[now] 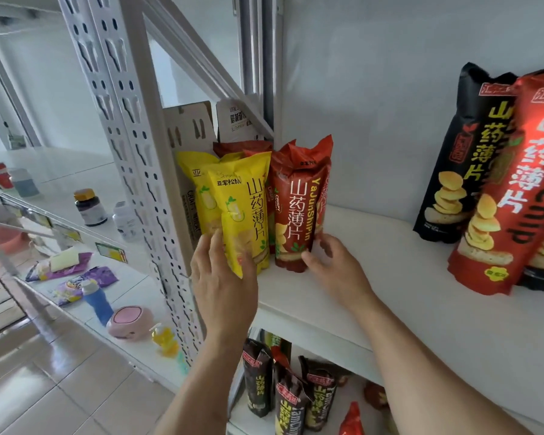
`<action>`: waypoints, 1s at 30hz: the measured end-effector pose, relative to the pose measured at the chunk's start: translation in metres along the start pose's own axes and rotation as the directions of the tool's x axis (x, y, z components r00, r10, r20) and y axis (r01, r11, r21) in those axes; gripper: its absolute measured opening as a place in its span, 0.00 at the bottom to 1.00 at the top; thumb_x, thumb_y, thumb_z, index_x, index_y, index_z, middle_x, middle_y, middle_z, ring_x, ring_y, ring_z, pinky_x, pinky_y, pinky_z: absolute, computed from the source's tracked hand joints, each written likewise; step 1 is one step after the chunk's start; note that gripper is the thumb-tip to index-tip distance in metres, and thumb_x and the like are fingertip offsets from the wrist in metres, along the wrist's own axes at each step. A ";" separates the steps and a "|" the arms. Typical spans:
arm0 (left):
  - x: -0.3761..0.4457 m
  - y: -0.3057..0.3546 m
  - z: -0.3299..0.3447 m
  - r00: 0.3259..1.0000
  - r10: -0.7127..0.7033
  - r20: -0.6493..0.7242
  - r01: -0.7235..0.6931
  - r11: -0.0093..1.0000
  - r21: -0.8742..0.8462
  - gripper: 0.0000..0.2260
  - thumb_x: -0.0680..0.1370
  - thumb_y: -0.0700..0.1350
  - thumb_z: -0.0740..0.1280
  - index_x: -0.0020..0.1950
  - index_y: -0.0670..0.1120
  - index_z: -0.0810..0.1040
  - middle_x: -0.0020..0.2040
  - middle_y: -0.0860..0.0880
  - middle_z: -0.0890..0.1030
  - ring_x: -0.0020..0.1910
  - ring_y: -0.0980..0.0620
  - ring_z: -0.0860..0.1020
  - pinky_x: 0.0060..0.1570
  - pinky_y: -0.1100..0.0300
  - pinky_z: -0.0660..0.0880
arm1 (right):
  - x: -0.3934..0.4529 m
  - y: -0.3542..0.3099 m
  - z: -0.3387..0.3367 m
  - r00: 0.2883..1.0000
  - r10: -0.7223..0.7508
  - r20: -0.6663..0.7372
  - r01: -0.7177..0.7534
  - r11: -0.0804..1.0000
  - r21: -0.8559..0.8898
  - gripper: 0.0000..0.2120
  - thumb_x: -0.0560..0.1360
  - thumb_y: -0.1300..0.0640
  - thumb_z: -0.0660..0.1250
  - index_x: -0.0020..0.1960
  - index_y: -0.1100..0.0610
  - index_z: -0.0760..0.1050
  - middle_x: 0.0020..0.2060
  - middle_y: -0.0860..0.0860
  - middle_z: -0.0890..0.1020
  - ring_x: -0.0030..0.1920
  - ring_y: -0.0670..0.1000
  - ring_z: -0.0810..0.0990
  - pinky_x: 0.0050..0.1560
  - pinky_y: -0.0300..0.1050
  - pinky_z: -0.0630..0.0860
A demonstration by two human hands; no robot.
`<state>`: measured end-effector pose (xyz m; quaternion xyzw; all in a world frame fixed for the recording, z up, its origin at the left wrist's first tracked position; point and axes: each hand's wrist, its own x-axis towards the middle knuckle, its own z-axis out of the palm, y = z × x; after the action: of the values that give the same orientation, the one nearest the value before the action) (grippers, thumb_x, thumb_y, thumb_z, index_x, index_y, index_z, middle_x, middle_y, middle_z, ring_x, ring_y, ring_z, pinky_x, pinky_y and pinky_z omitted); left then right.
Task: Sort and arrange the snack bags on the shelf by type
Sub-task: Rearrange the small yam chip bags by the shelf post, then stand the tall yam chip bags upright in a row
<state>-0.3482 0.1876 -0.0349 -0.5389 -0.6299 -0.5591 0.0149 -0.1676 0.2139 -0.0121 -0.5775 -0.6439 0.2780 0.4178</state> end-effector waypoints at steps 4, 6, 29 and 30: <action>-0.014 0.007 0.017 0.884 0.464 0.051 -0.465 0.885 -0.008 0.15 0.80 0.47 0.63 0.61 0.39 0.79 0.61 0.43 0.79 0.60 0.42 0.76 0.61 0.49 0.72 | -0.012 0.003 -0.020 0.998 -0.007 -0.060 -0.012 0.949 -0.314 0.21 0.80 0.47 0.63 0.70 0.53 0.71 0.69 0.49 0.74 0.68 0.50 0.72 0.63 0.43 0.68; -0.017 0.019 0.028 0.821 0.554 0.137 -0.554 0.832 -0.040 0.13 0.79 0.46 0.64 0.58 0.40 0.81 0.58 0.44 0.81 0.57 0.41 0.78 0.56 0.48 0.76 | -0.019 0.005 -0.037 0.998 -0.040 -0.044 0.015 0.882 -0.471 0.19 0.81 0.46 0.61 0.69 0.52 0.72 0.67 0.50 0.75 0.66 0.51 0.74 0.63 0.45 0.70; -0.077 0.227 0.168 0.566 0.280 0.776 0.253 0.836 -0.486 0.37 0.71 0.62 0.74 0.75 0.57 0.62 0.72 0.57 0.70 0.70 0.57 0.68 0.57 0.66 0.67 | -0.079 0.094 -0.268 0.659 -0.063 -0.750 -0.117 0.976 -0.185 0.26 0.76 0.44 0.68 0.70 0.54 0.68 0.63 0.51 0.73 0.61 0.48 0.74 0.54 0.41 0.70; -0.078 0.231 0.173 0.558 0.281 0.781 0.278 0.823 -0.495 0.36 0.72 0.59 0.75 0.75 0.57 0.63 0.70 0.57 0.72 0.67 0.59 0.71 0.55 0.69 0.68 | -0.073 0.099 -0.272 0.667 -0.020 -0.745 -0.115 0.985 -0.130 0.30 0.76 0.43 0.68 0.73 0.54 0.65 0.68 0.51 0.70 0.66 0.48 0.72 0.58 0.41 0.69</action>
<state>-0.0533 0.2129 0.0108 -0.7156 -0.3639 -0.3986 -0.4433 0.1151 0.1263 0.0237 -0.6898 -0.4235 -0.0249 0.5868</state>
